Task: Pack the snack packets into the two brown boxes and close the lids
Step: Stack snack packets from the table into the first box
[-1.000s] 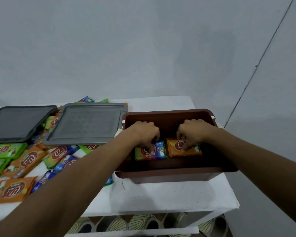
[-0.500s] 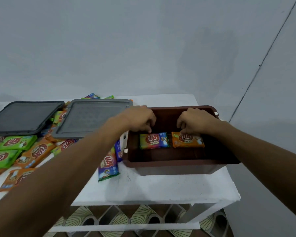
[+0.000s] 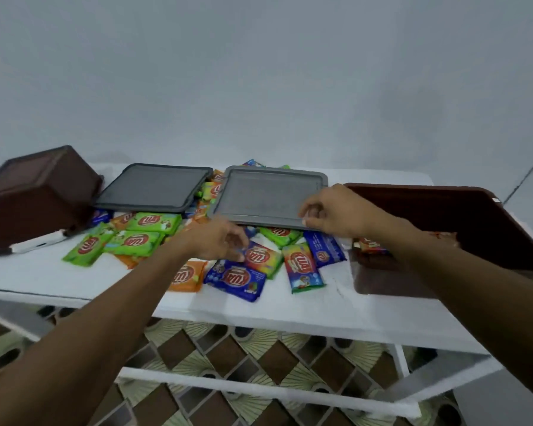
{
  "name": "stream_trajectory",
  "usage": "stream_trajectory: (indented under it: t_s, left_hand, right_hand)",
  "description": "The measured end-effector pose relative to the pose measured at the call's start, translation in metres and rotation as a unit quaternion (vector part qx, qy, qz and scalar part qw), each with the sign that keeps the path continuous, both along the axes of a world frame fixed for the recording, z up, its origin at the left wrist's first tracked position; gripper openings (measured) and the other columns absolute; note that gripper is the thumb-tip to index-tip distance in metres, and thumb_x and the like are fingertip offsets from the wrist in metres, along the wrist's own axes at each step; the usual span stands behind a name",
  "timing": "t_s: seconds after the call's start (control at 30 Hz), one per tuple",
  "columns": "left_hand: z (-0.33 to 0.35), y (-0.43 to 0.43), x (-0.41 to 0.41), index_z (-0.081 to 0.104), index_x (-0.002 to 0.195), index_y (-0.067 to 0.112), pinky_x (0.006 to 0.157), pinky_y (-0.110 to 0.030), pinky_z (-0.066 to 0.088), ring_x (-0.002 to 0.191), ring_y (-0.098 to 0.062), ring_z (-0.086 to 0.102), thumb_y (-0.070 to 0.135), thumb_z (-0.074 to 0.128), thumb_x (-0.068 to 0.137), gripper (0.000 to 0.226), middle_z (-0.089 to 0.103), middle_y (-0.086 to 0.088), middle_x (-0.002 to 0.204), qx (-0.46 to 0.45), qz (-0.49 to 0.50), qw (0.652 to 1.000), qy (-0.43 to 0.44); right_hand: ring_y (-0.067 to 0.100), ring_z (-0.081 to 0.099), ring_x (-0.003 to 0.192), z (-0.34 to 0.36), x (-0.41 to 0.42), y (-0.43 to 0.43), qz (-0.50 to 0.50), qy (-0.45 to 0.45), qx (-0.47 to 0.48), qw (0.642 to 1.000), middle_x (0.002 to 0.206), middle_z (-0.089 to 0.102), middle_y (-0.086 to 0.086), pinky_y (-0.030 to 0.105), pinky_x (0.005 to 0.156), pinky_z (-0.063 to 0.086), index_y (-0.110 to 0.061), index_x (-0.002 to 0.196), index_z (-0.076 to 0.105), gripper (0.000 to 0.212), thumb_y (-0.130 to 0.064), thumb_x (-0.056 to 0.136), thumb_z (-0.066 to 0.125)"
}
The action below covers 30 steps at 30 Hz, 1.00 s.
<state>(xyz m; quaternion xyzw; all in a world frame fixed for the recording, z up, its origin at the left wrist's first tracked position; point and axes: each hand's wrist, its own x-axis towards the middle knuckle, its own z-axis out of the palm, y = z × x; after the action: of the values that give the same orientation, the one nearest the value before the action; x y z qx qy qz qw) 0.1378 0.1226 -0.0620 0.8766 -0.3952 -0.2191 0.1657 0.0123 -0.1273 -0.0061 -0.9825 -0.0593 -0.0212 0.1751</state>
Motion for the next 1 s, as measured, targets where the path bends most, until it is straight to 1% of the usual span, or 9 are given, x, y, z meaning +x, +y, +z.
stream_trajectory:
  t_s: [0.13, 0.27, 0.4, 0.5, 0.6, 0.73, 0.83, 0.9, 1.0]
  left_hand:
    - [-0.025, 0.037, 0.005, 0.063, 0.113, 0.029, 0.082, -0.023, 0.049, 0.112, -0.010, 0.054, 0.027, 0.077, 0.081, 0.035, 0.057, 0.010, 0.119, 0.043, -0.030, 0.999, 0.001]
    - [-0.039, 0.050, 0.001, 0.053, 0.131, 0.033, 0.103, -0.041, 0.044, 0.129, -0.014, 0.041, 0.035, 0.076, 0.079, 0.056, 0.046, 0.007, 0.140, 0.041, -0.053, 0.995, -0.075]
    - [-0.039, 0.051, 0.002, 0.050, 0.132, 0.026, 0.089, -0.028, 0.048, 0.114, -0.011, 0.048, 0.032, 0.081, 0.075, 0.064, 0.048, 0.007, 0.125, 0.018, -0.049, 0.998, -0.028]
    - [-0.035, 0.050, 0.006, 0.051, 0.118, 0.026, 0.084, -0.028, 0.054, 0.112, -0.013, 0.051, 0.024, 0.081, 0.075, 0.052, 0.048, 0.005, 0.123, 0.021, -0.038, 0.999, 0.032]
    - [-0.030, 0.050, 0.012, 0.050, 0.106, 0.030, 0.084, -0.033, 0.058, 0.112, -0.017, 0.055, 0.015, 0.078, 0.078, 0.043, 0.052, 0.002, 0.127, 0.002, -0.031, 0.997, 0.067]
    - [-0.027, 0.057, 0.020, 0.048, 0.135, 0.024, 0.086, -0.029, 0.051, 0.107, -0.014, 0.053, 0.018, 0.068, 0.088, 0.052, 0.053, 0.000, 0.131, -0.025, -0.002, 0.998, 0.059]
    - [-0.028, 0.065, 0.025, 0.051, 0.135, 0.021, 0.085, -0.028, 0.051, 0.104, -0.012, 0.055, 0.025, 0.066, 0.090, 0.048, 0.053, 0.004, 0.122, -0.092, 0.079, 0.989, 0.085]
    - [-0.025, 0.070, 0.029, 0.058, 0.123, 0.023, 0.086, -0.033, 0.055, 0.099, -0.013, 0.061, 0.027, 0.066, 0.090, 0.034, 0.058, 0.006, 0.115, -0.122, 0.122, 0.978, 0.122]
    - [-0.020, 0.073, 0.036, 0.063, 0.105, 0.024, 0.081, -0.037, 0.060, 0.089, -0.014, 0.070, 0.031, 0.064, 0.091, 0.016, 0.068, -0.001, 0.109, -0.153, 0.141, 0.967, 0.148]
  right_hand:
    - [0.013, 0.061, 0.092, -0.038, 0.013, 0.053, -0.010, 0.101, -0.097, 0.990, 0.110, 0.069, -0.004, 0.028, 0.078, 0.050, -0.024, 0.113, 0.069, 0.026, -0.023, 0.089, 0.060]
    - [0.011, 0.059, 0.094, -0.080, 0.015, 0.071, -0.070, 0.137, -0.061, 0.986, 0.114, 0.066, -0.006, 0.033, 0.083, 0.055, -0.027, 0.109, 0.070, 0.022, -0.021, 0.090, 0.059]
    - [0.012, 0.061, 0.100, -0.092, 0.015, 0.078, -0.153, 0.123, 0.018, 0.980, 0.119, 0.065, -0.004, 0.035, 0.085, 0.056, -0.025, 0.116, 0.066, 0.026, -0.019, 0.091, 0.061]
    - [0.012, 0.058, 0.103, -0.092, 0.020, 0.085, -0.181, 0.113, 0.045, 0.976, 0.125, 0.060, -0.003, 0.028, 0.083, 0.053, -0.024, 0.124, 0.062, 0.033, -0.021, 0.092, 0.062]
    - [0.016, 0.054, 0.113, -0.096, 0.030, 0.094, -0.199, 0.126, 0.056, 0.970, 0.134, 0.053, -0.001, 0.029, 0.087, 0.052, -0.027, 0.133, 0.055, 0.047, -0.030, 0.088, 0.068]
    - [0.022, 0.051, 0.117, -0.099, 0.043, 0.104, -0.226, 0.134, 0.032, 0.964, 0.130, 0.054, 0.001, 0.041, 0.097, 0.049, -0.026, 0.134, 0.051, 0.058, -0.037, 0.081, 0.072]
    - [0.017, 0.057, 0.105, -0.092, 0.049, 0.106, -0.244, 0.175, 0.074, 0.951, 0.120, 0.059, 0.001, 0.034, 0.086, 0.052, -0.019, 0.131, 0.052, 0.057, -0.030, 0.080, 0.075]
    - [0.014, 0.062, 0.095, -0.084, 0.052, 0.108, -0.242, 0.220, 0.117, 0.938, 0.114, 0.062, 0.001, 0.027, 0.076, 0.052, -0.016, 0.124, 0.055, 0.047, -0.024, 0.081, 0.075]
    - [0.022, 0.065, 0.094, -0.070, 0.056, 0.101, -0.254, 0.211, 0.167, 0.929, 0.107, 0.066, 0.008, 0.036, 0.083, 0.055, -0.013, 0.112, 0.060, 0.034, -0.017, 0.082, 0.073]
